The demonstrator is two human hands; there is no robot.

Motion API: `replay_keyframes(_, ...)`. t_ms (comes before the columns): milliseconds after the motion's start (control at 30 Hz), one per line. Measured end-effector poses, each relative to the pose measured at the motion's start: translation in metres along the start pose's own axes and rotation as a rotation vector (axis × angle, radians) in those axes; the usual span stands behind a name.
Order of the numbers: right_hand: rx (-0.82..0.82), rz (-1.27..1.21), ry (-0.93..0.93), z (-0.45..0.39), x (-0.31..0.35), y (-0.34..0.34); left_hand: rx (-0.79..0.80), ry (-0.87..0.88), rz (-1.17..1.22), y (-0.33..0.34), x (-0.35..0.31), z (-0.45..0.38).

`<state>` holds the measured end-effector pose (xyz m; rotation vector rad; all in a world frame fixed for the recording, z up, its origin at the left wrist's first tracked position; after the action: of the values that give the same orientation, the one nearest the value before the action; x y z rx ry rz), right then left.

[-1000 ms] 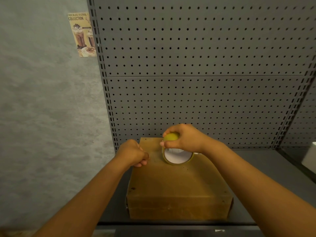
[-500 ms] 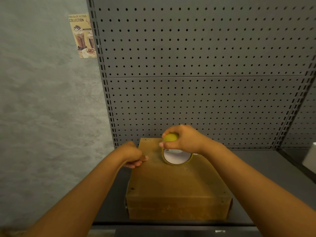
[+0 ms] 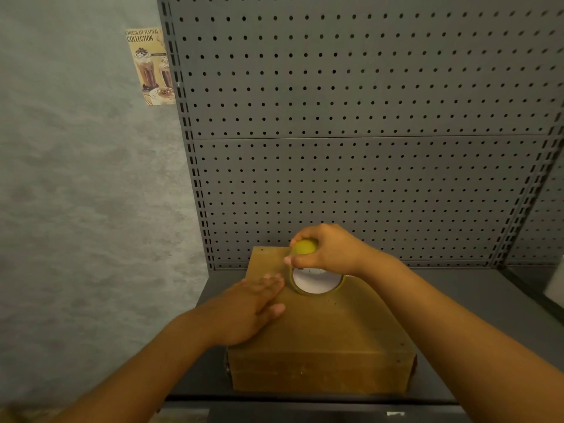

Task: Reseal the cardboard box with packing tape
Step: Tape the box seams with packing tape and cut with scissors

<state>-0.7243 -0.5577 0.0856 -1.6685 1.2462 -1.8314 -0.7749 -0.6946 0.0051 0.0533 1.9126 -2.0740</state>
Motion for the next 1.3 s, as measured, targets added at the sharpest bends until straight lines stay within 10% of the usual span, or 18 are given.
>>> replay_keyframes(667, -0.014, -0.363, 0.037, 0.018, -0.024, 0.002, -0.003, -0.009, -0.053, 0.005, -0.009, -0.007)
replay_keyframes(1300, -0.082, -0.067, -0.084, 0.015, -0.008, -0.010, 0.083, -0.031, -0.122, 0.004, -0.013, -0.004)
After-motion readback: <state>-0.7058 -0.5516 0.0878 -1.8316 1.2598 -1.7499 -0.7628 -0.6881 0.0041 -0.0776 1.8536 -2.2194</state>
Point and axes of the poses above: each hand's wrist, its own z-axis away from the middle knuckle, its own y-axis out of the palm, x = y × z, the point moved 8 cm from there along -z, towards the middle knuckle, and after that the axes turned 7 degrees about y, right-handed, at the moved point
